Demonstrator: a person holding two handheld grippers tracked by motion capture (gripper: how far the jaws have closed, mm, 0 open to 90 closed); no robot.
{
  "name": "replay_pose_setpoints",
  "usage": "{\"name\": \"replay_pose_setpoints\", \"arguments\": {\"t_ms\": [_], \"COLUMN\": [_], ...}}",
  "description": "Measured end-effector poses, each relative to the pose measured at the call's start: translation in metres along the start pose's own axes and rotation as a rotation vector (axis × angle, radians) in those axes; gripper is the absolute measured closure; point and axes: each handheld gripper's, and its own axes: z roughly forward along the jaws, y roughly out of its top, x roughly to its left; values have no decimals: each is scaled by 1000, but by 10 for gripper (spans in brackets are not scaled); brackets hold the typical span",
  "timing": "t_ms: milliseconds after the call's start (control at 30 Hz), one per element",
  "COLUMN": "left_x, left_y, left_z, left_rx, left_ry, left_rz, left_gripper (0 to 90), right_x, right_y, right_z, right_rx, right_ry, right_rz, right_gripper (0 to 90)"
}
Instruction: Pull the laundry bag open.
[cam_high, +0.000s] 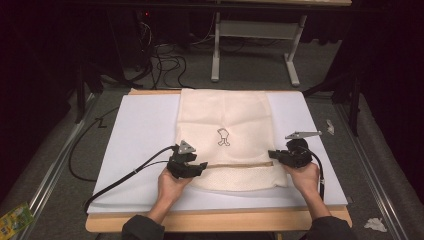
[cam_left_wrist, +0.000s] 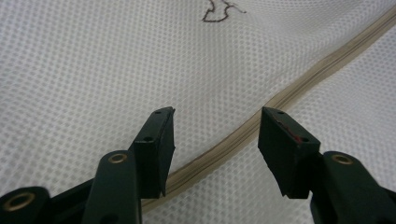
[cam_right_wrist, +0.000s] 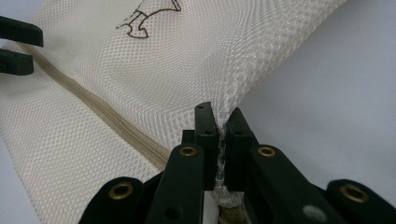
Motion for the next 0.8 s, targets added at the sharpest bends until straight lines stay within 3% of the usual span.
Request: {"name": "replay_pose_setpoints", "arguments": {"t_ms": [400,800], "left_x": [-23,-45], "left_y": [17,30], "left_z": [14,23], "left_rx": [-16,-19], "left_ry": [-82,-137], "left_rz": [34,67], "left_gripper": [500,505], "right_x": [1,3], "right_y": [5,10], "right_z": [-4,-7], "right_rx": [-7,-17], "right_ry": [10,21], "right_rz": [-3,-4], "right_gripper": [881,882]}}
